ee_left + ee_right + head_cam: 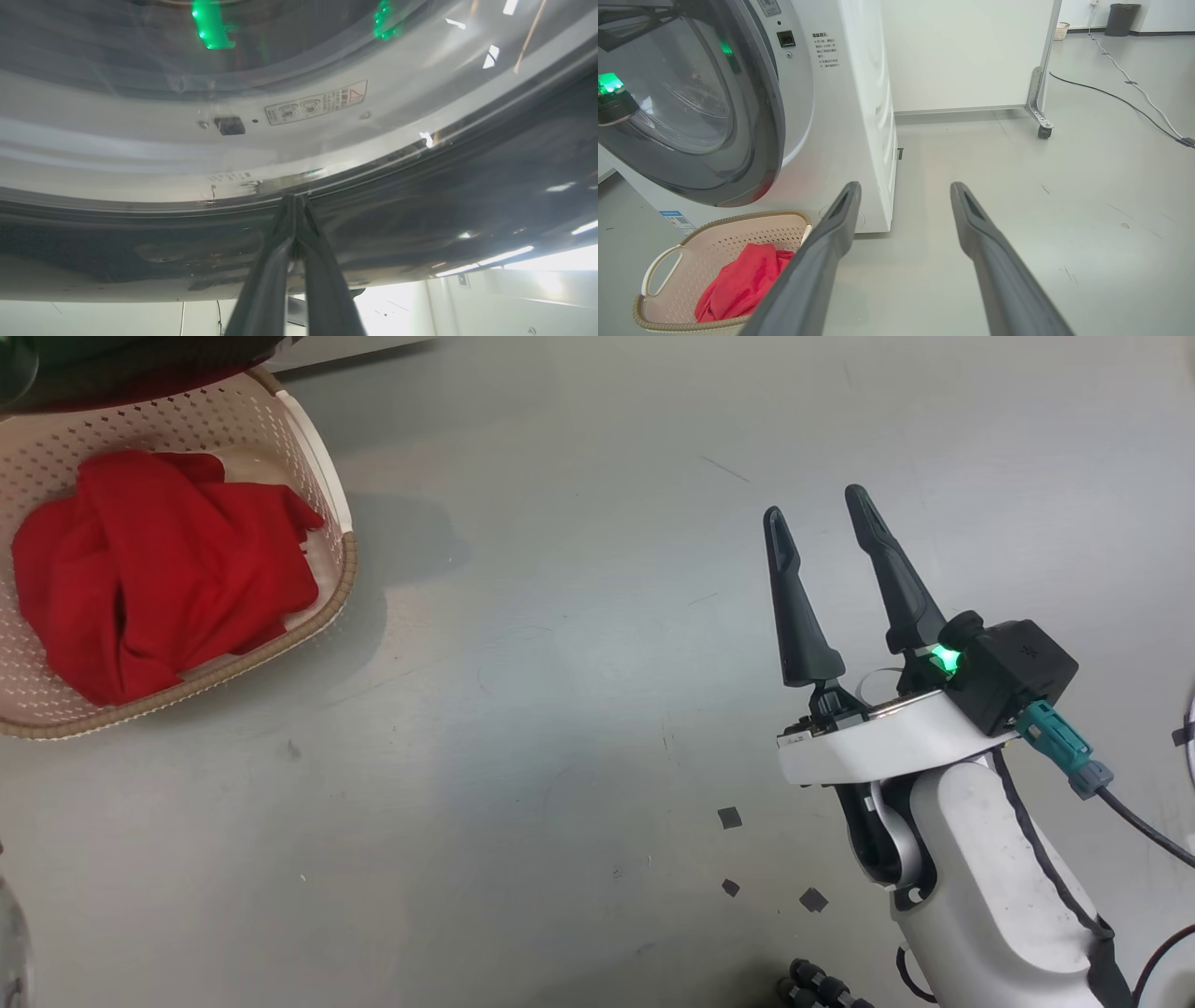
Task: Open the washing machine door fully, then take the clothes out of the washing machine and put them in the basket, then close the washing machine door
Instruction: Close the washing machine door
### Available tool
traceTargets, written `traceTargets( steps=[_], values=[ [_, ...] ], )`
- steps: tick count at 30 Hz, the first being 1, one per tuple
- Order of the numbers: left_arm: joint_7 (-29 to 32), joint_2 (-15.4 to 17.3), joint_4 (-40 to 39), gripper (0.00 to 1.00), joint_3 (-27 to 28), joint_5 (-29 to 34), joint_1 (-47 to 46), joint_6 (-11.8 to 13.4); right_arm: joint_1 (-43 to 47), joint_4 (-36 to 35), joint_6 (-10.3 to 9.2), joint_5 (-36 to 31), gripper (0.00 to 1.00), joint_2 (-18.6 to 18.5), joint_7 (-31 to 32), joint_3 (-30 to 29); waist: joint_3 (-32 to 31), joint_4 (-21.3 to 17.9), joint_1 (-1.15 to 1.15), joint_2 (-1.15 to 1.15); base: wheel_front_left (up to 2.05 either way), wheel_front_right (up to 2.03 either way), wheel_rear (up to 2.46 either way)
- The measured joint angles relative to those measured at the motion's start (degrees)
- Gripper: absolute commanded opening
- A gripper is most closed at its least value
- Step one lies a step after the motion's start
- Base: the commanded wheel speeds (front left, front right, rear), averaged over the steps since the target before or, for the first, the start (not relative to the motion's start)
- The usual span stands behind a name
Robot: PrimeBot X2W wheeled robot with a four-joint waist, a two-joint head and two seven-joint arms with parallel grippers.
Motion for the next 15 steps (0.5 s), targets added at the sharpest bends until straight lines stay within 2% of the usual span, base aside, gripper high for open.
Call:
traceTargets(
  steps=[10,15],
  values=[
    [1.32,-1.25,3.48,0.0,-0.29,-0.36,-0.04,-3.57,-0.02,0.53,-0.47,-0.68,1.0,0.01,0.0,-1.46,-0.94,1.37,0.0,0.0,0.0,0.0,0.0],
    [3.13,-1.31,4.41,0.0,-0.2,-1.24,0.67,-6.33,-0.01,1.16,-0.47,-1.56,1.0,0.0,0.0,-2.66,-1.72,2.83,0.0,0.0,0.0,0.0,0.0]
  ],
)
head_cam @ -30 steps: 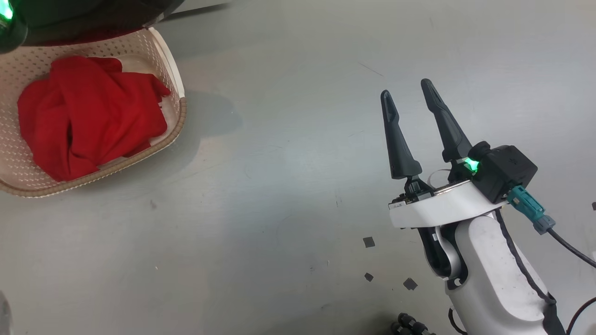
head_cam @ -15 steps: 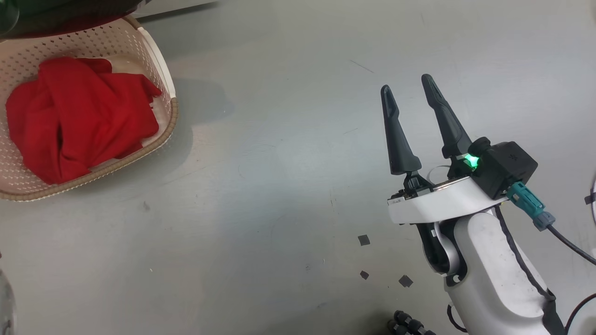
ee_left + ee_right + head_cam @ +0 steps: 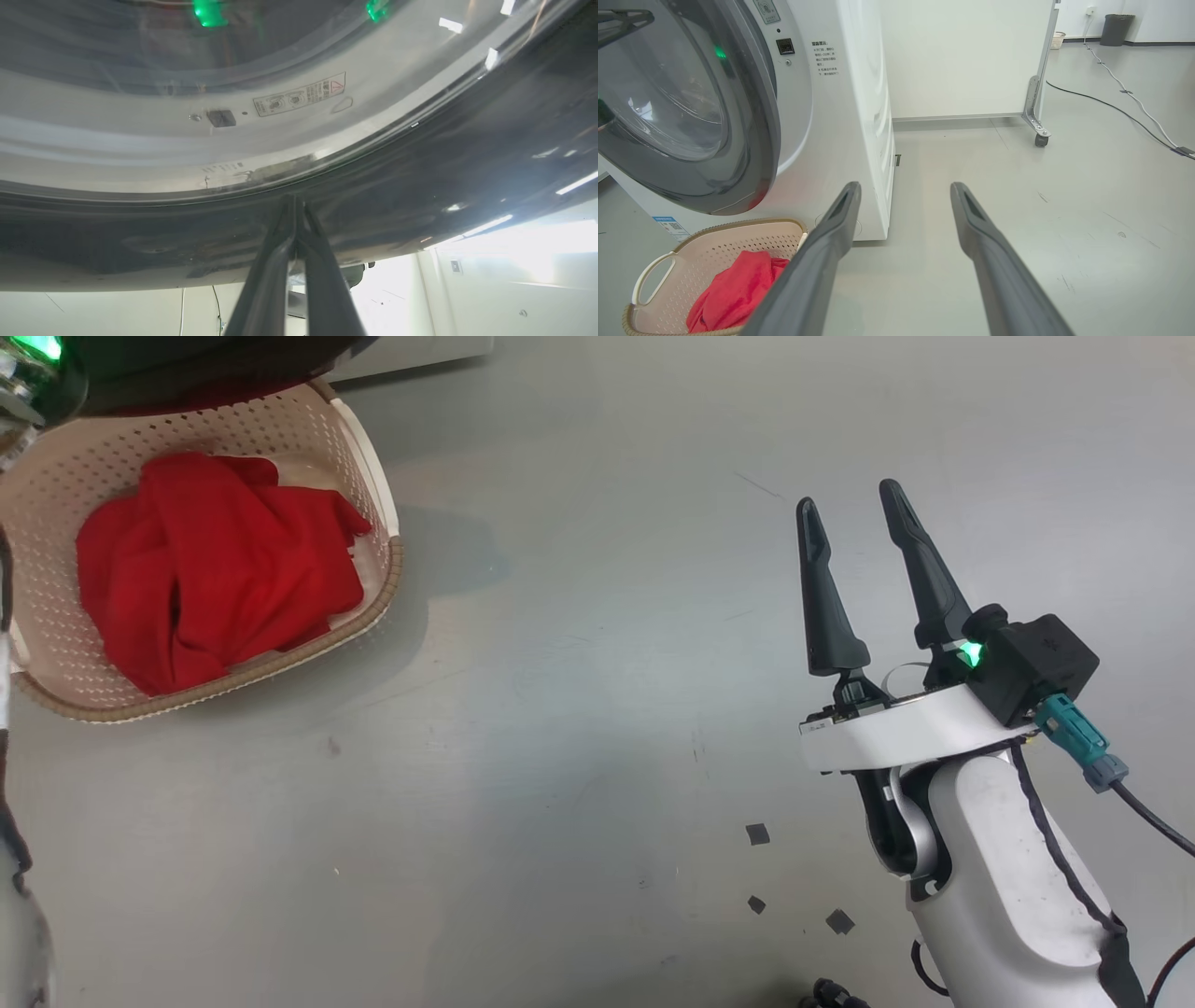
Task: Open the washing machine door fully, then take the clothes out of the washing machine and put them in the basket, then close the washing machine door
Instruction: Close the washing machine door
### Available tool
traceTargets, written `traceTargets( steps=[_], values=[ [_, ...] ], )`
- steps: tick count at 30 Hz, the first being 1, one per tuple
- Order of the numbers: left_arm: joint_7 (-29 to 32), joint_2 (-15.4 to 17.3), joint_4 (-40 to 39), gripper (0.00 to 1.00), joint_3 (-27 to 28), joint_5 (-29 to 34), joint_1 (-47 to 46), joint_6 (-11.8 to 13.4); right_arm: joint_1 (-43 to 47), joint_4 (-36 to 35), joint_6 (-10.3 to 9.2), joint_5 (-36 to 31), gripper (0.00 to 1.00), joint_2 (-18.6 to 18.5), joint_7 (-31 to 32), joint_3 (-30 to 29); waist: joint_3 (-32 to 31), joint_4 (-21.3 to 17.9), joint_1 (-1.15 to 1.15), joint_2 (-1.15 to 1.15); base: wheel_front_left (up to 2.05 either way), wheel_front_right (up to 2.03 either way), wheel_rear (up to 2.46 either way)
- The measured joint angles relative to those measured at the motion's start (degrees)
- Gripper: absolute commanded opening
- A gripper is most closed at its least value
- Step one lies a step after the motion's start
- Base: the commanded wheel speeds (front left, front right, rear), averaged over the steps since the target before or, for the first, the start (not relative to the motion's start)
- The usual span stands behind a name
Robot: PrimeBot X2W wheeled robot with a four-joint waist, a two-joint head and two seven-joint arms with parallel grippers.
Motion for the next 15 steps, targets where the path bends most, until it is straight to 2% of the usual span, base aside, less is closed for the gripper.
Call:
traceTargets(
  steps=[6,8,9,10,11,15],
  values=[
    [0.99,-0.18,0.99,0.0,1.12,-0.99,4.84,-1.75,0.13,0.89,0.0,-1.44,1.0,0.0,0.0,-1.52,-1.43,2.33,0.0,0.0,0.0,0.0,0.0],
    [1.0,-0.15,1.04,0.38,1.44,-1.03,6.64,-2.38,0.31,1.15,0.0,-2.11,1.0,-0.01,0.0,-2.07,-2.02,3.17,0.0,0.0,0.0,0.0,0.0],
    [1.22,-0.21,0.94,0.91,1.55,-1.25,7.6,-2.69,0.41,1.3,0.0,-2.29,1.0,-0.01,0.0,-2.27,-2.35,3.61,0.0,0.0,0.0,0.0,0.0],
    [1.72,-0.34,0.81,0.91,1.57,-1.48,8.64,-2.93,0.62,1.44,0.0,-2.45,1.0,-0.01,0.0,-2.46,-2.7,4.02,0.0,0.0,0.0,0.0,0.0],
    [2.02,-0.65,0.64,1.0,1.59,-1.89,9.77,-3.0,0.92,1.62,0.0,-2.65,1.0,-0.01,0.0,-2.66,-3.08,4.44,0.0,0.0,0.0,0.0,0.0],
    [2.26,-2.6,-0.22,1.0,2.15,-3.42,15.06,-3.44,2.45,2.24,0.03,-3.09,1.0,-0.01,0.0,-3.7,-4.67,6.17,0.0,0.0,0.0,0.0,0.0]
  ],
)
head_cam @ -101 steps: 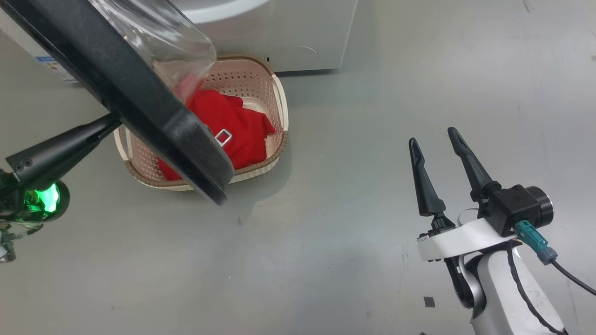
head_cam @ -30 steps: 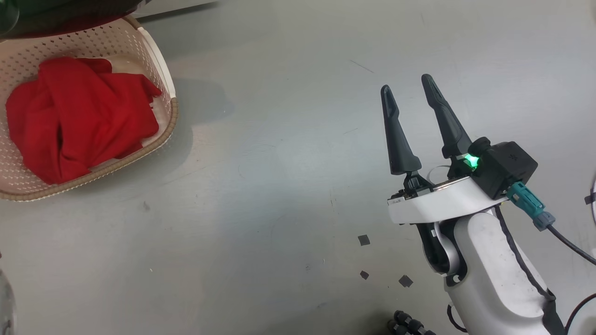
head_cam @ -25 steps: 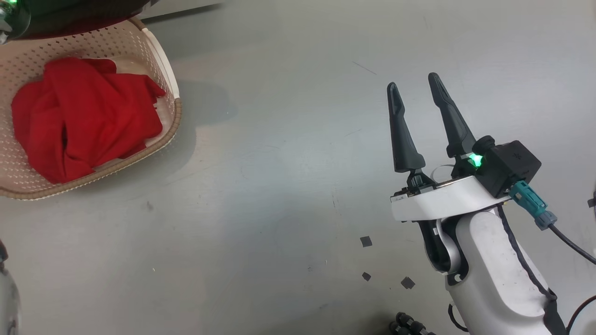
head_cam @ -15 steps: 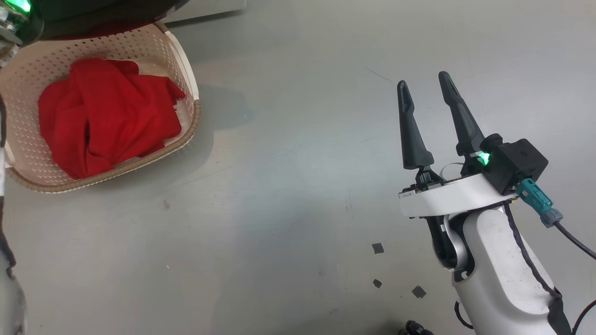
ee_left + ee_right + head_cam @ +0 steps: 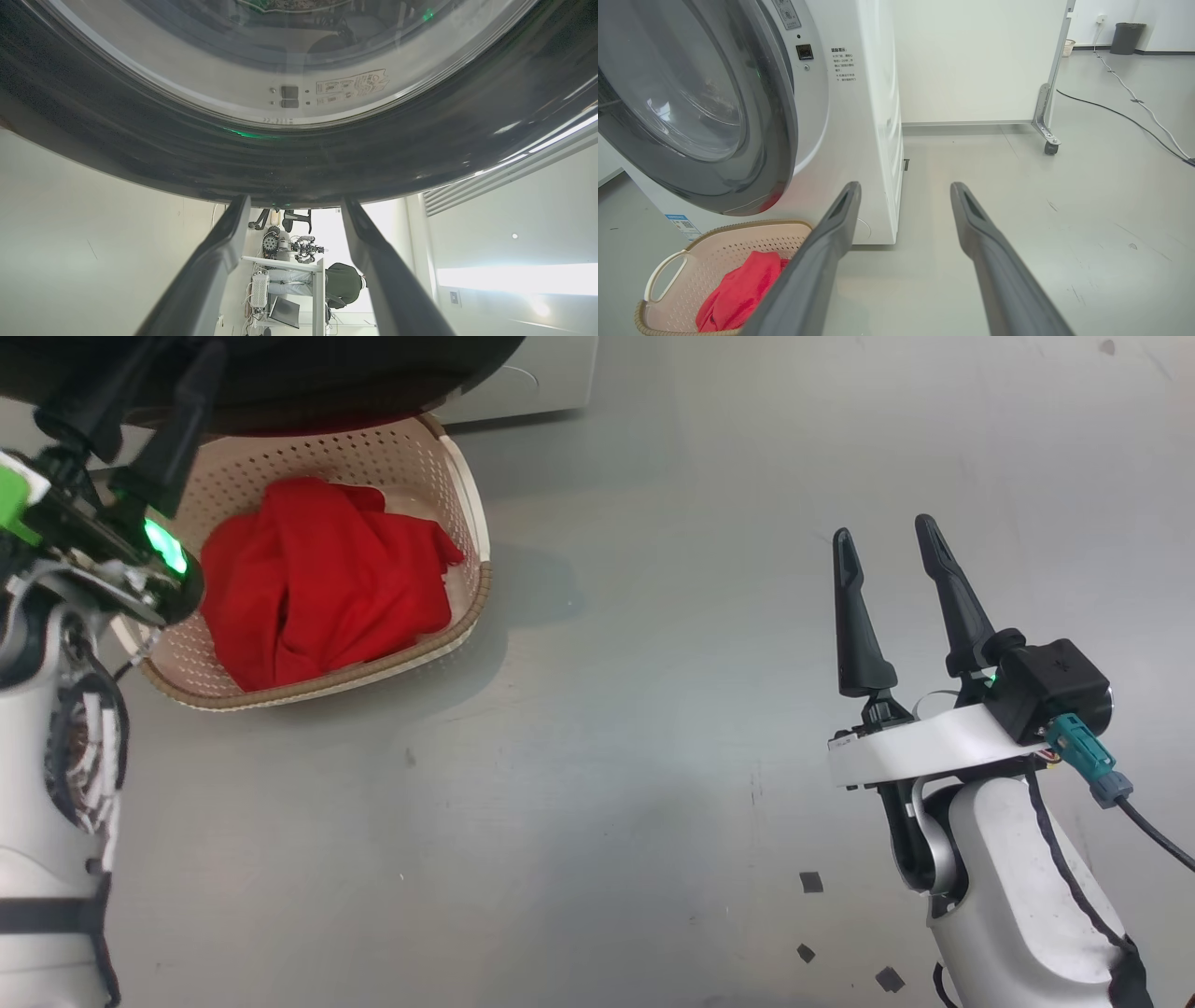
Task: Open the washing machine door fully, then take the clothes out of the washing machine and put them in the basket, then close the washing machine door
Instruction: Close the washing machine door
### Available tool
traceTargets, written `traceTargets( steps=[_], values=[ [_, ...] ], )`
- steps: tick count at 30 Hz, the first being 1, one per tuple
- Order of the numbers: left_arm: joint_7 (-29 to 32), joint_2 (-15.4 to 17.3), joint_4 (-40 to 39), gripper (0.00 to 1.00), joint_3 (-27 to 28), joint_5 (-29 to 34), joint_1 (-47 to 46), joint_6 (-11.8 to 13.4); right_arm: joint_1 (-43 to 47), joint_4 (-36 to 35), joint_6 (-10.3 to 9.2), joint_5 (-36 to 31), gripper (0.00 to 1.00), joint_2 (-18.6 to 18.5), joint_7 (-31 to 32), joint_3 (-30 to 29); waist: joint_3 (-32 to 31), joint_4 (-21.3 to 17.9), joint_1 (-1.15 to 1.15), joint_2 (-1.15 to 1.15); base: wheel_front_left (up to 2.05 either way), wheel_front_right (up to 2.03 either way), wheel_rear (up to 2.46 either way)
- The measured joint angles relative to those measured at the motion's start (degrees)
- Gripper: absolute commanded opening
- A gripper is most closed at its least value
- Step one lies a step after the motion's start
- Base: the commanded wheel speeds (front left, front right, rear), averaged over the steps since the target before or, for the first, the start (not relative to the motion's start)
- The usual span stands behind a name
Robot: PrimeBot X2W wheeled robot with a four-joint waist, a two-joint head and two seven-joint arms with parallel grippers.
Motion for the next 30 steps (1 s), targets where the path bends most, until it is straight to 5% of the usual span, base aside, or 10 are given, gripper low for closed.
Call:
traceTargets(
  steps=[14,30],
  values=[
    [-3.9,-2.58,-8.91,1.0,4.78,1.94,17.44,-0.02,3.34,1.57,1.0,-1.05,1.0,-0.03,0.0,-1.57,-5.75,5.47,0.0,0.0,0.0,0.0,0.0],
    [-11.45,-9.21,-21.82,1.0,10.06,8.58,36.38,-0.02,9.15,3.78,2.22,-2.11,1.0,0.02,0.01,-3.19,-13.73,8.02,0.0,0.0,0.0,0.0,0.0]
  ],
)
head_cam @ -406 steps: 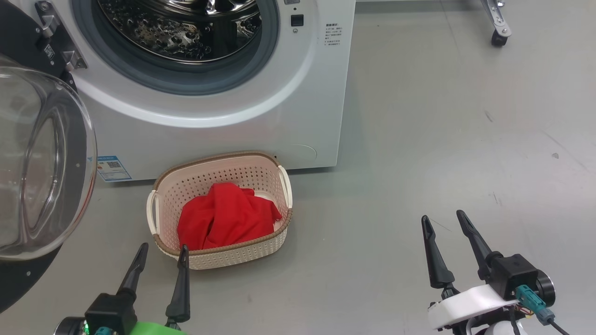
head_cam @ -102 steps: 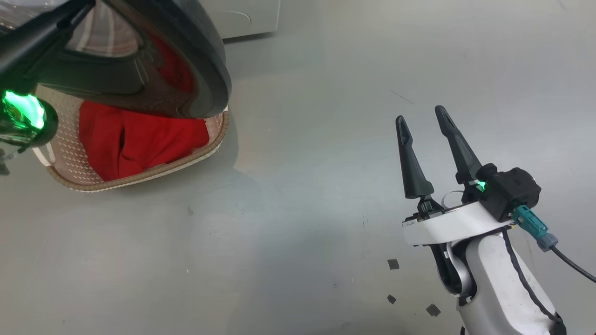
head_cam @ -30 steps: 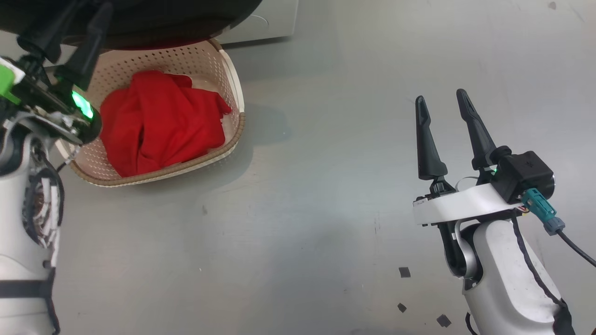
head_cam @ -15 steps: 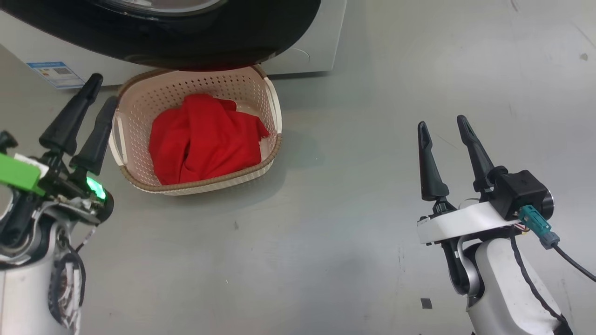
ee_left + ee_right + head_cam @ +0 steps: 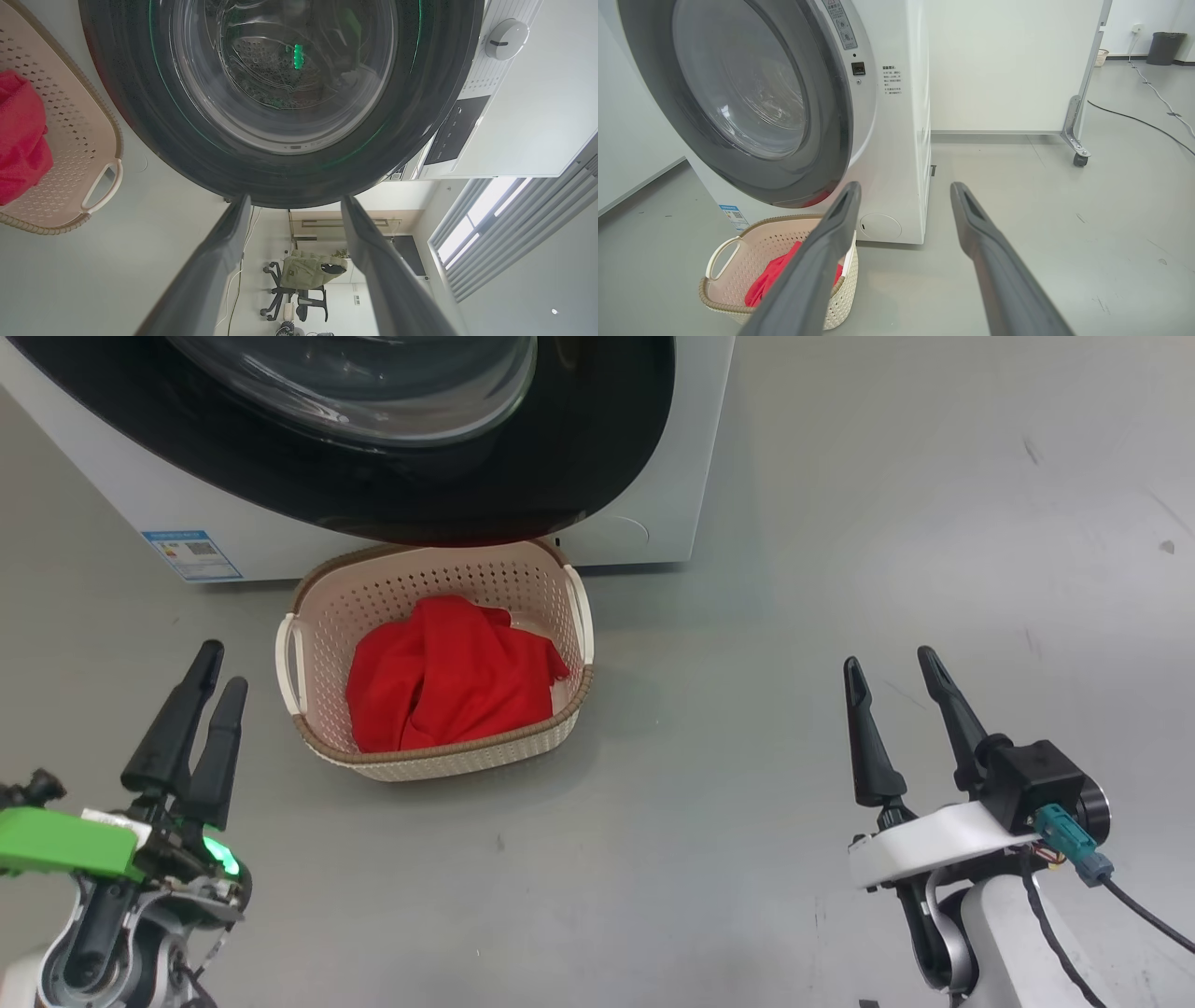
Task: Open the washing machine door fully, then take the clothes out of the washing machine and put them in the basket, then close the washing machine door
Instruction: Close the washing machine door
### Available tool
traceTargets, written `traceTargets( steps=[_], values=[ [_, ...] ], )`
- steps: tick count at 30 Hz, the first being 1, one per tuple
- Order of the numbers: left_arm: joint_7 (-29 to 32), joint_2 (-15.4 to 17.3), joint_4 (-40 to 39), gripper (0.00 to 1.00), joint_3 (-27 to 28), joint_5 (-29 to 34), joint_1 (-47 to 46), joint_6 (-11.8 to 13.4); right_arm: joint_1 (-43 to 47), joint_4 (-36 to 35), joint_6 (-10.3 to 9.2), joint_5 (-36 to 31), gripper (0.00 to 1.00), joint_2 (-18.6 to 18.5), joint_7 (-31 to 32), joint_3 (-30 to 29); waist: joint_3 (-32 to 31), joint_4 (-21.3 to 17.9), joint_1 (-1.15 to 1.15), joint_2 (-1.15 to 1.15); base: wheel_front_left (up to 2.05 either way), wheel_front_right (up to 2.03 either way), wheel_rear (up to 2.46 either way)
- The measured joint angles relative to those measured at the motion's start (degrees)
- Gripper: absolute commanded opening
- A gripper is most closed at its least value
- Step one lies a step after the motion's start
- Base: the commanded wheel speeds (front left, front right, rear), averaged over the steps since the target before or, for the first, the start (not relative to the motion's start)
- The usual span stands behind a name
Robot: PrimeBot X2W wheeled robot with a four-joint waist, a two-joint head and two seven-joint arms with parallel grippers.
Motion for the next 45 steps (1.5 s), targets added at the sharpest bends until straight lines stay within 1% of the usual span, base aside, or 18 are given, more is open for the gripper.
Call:
traceTargets(
  steps=[2,6,11,17,21,23,27,29,32,36,45],
  values=[
    [-1.12,-0.11,-1.26,1.0,0.21,1.03,2.19,0.0,0.98,0.22,0.3,-0.02,1.0,0.02,0.0,-0.2,-1.03,0.23,0.0,0.0,0.0,0.0,0.0],
    [-4.2,-0.16,-3.79,1.0,0.52,5.28,5.04,0.0,2.71,0.45,0.35,-0.44,1.0,0.09,0.0,-0.48,-2.98,0.69,0.0,0.0,0.0,0.0,0.0],
    [-10.05,1.02,-8.46,1.0,-0.16,19.41,8.18,0.0,4.04,0.57,0.83,-0.56,1.0,0.25,0.0,-0.53,-5.08,1.16,0.0,0.0,0.0,0.0,0.0],
    [-20.76,4.75,-12.51,1.0,-0.87,37.88,10.6,-0.01,4.88,0.25,1.04,-1.03,1.0,0.31,0.0,-0.97,-6.72,1.24,0.0,0.0,0.0,0.0,0.0],
    [-26.98,6.78,-13.17,1.0,-2.6,49.05,11.83,-0.02,5.16,0.22,1.32,-1.27,1.0,0.32,0.0,-1.38,-7.52,1.2,0.0,0.0,0.0,0.0,0.0],
    [-28.92,8.44,-13.15,1.0,-4.15,55.27,13.06,-0.04,5.33,0.11,1.33,-1.45,1.0,0.34,0.0,-1.45,-7.99,1.14,0.0,0.0,0.0,0.0,0.0],
    [-31.83,10.07,-12.01,1.0,-5.72,64.47,15.53,0.05,6.15,-0.05,1.36,-1.87,1.0,0.35,0.0,-1.45,-9.01,0.93,0.0,0.0,0.0,0.0,0.0],
    [-32.72,10.53,-11.44,1.0,-6.97,68.13,16.4,0.91,6.46,-0.07,1.56,-2.01,1.0,0.36,0.0,-1.44,-9.59,0.78,0.0,0.0,0.0,0.0,0.0],
    [-33.65,10.53,-10.27,1.0,-8.61,71.77,17.73,2.94,7.49,0.03,1.85,-2.37,1.0,0.41,0.0,-1.37,-10.47,0.53,0.0,0.0,0.0,0.0,0.0],
    [-33.86,10.14,-8.24,1.0,-10.83,74.86,19.33,5.17,9.38,0.4,1.83,-2.43,1.0,0.37,0.0,-1.46,-11.65,0.26,0.0,0.0,0.0,0.0,0.0],
    [-34.37,8.5,-6.34,1.0,-13.54,78.7,21.29,8.46,11.68,0.89,1.7,-2.88,1.0,0.44,0.0,-1.76,-12.91,0.08,0.0,0.0,0.0,0.0,0.0]
  ],
)
